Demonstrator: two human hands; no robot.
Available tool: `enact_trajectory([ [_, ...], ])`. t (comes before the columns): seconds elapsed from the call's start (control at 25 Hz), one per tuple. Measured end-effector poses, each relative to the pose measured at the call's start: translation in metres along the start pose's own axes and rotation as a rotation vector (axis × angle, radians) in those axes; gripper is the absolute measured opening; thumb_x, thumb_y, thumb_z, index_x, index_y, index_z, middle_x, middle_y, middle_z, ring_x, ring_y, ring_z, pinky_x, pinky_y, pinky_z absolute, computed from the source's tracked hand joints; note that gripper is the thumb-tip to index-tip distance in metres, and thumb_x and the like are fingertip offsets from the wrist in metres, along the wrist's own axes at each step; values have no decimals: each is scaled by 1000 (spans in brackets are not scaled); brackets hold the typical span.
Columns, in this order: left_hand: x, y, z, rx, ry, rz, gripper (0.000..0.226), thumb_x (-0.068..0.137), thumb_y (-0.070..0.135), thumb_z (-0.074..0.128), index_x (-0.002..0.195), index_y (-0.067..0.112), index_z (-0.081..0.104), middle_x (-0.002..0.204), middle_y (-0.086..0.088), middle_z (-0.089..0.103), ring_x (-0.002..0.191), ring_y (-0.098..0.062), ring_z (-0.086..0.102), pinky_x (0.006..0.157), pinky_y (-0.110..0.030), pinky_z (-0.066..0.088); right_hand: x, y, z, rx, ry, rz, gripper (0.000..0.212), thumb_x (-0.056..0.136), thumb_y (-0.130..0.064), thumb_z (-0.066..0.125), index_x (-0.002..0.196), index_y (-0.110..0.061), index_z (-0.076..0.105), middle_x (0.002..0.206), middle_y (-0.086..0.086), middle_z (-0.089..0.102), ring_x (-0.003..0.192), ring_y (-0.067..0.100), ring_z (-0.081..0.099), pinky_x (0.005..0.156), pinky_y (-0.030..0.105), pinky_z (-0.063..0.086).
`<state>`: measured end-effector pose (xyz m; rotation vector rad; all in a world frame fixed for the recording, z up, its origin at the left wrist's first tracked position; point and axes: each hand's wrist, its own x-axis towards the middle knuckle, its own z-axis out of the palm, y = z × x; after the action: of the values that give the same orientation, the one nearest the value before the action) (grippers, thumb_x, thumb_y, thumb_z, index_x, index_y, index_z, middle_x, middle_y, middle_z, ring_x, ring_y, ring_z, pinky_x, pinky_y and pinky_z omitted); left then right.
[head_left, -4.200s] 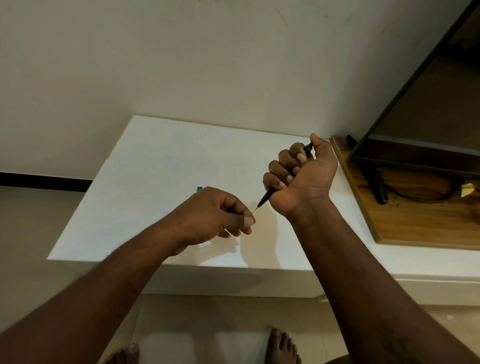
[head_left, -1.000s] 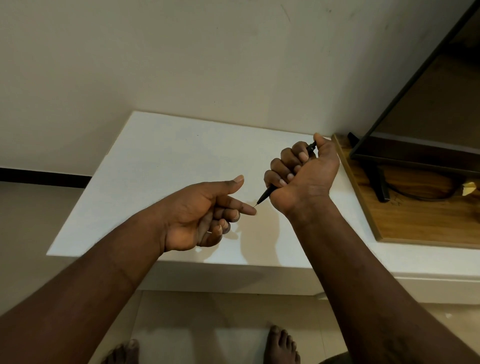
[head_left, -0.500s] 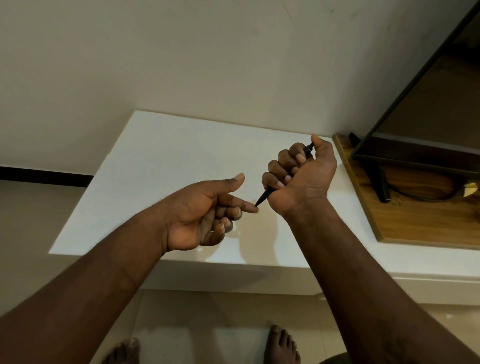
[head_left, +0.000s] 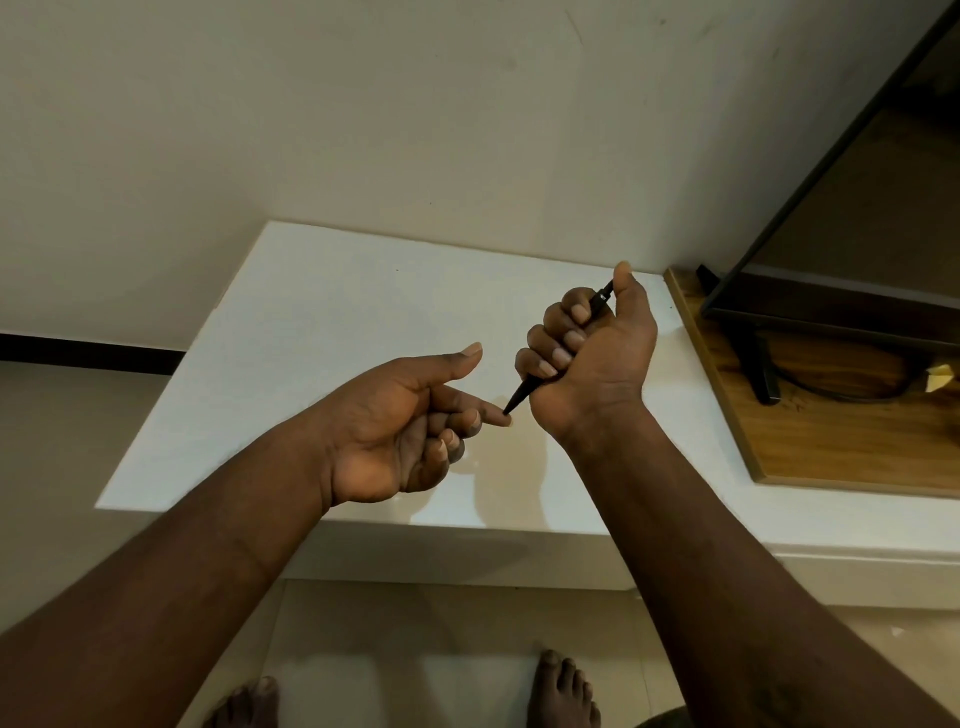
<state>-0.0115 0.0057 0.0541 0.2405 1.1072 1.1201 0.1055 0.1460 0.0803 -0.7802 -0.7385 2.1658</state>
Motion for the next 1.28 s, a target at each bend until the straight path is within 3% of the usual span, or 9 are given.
enact_trajectory([
  [0.2,3,-1,-2,22,61,52,54,79,50,82,107,5,82,71,2,61,54,-6,52,45,-17,47,0,11,3,-321,16,-17,51,109,-50,45,91,-9,68,65,0,60,57,15,55,59,29,49],
  [0.36,7,-4,-2,185,268,194,24,81,36,84,94,16,86,71,3,65,53,-5,51,46,-19,47,-2,18,5,-655,-43,-24,35,111,-33,48,103,-12,75,79,-3,75,74,14,72,67,27,57],
  [0.52,13,-5,-1,439,454,285,21,80,40,85,83,20,82,67,4,75,45,-4,57,46,-21,49,0,25,3,-595,-85,14,35,112,-30,46,106,-10,74,86,0,78,82,18,76,69,27,57],
  [0.64,16,-9,2,577,483,300,18,82,42,84,81,24,81,67,6,76,45,-3,59,45,-18,48,3,29,0,-519,-94,58,35,113,-31,45,111,-8,71,93,3,82,90,22,79,73,29,56],
  [0.8,22,-12,7,644,566,339,16,87,37,80,80,22,80,68,5,75,56,-10,62,48,-22,47,8,35,-2,-587,-77,75,32,110,-36,52,109,-12,73,97,2,84,91,21,81,74,29,60],
  [0.96,23,-13,4,687,676,373,16,87,33,78,76,20,80,71,3,76,58,-13,63,53,-25,46,13,42,-8,-1259,-21,-79,26,96,-36,72,86,-12,76,81,-1,78,69,13,71,61,24,54],
  [1.08,25,-13,1,731,707,349,18,87,33,79,75,19,79,71,2,76,57,-14,63,54,-25,46,14,47,-12,-1468,3,-126,30,88,-30,77,77,-3,75,68,3,73,49,8,59,45,23,45],
  [1.2,27,-14,1,912,726,346,23,86,39,79,75,19,81,72,1,77,63,-18,69,60,-30,55,17,49,-13,-1520,21,-127,28,82,-27,83,81,0,76,76,13,78,67,24,74,66,39,64],
  [1.28,24,-10,-6,1050,795,383,24,87,42,78,79,20,82,75,2,77,69,-17,71,66,-31,56,20,50,-16,-1570,23,-115,29,80,-30,87,83,-3,76,80,13,79,78,28,77,78,47,65],
])
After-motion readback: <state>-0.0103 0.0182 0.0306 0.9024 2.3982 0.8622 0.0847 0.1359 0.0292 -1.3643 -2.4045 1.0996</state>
